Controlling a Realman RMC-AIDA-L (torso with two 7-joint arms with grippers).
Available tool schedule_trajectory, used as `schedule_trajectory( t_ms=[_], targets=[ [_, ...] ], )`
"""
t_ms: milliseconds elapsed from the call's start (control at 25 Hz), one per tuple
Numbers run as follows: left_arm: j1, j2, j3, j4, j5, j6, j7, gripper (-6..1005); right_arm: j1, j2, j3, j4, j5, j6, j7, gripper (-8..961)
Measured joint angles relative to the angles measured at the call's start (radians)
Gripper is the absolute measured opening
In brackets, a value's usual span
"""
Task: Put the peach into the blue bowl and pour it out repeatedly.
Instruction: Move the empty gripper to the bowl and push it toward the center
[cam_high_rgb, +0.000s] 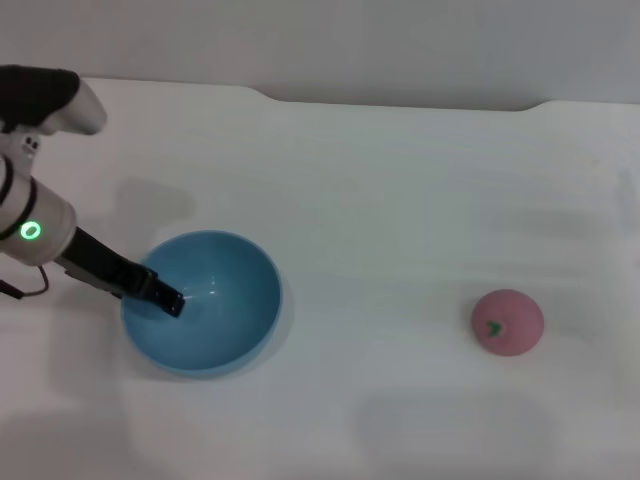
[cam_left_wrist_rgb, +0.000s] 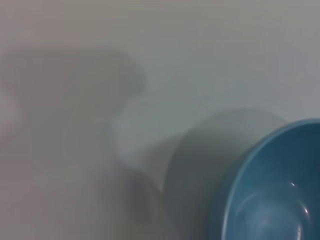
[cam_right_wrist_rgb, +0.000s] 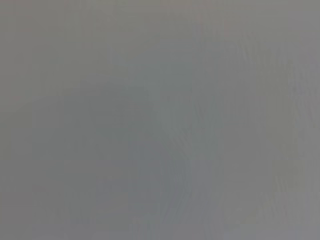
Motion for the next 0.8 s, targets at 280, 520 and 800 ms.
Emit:
schedule_trajectory(
  t_ms=[280, 520, 800],
  targets=[
    [-0.012, -0.004, 0.022, -0.026, -0.005, 0.001, 0.021, 766, -0.004, 0.002, 0.000, 0.000, 0.000, -0.006, 0.001, 608],
    [-0.012, -0.004, 0.029, -0.027, -0.006, 0.007, 0.021, 542, -0.006, 0.003, 0.000, 0.004, 0.000, -0.031, 0.025, 609],
    [-0.012, -0.005, 0.032, -0.028, -0.007, 0.009, 0.021, 281, -0.003, 0.000, 0.030, 0.001, 0.002, -0.028, 0.187, 609]
  ],
)
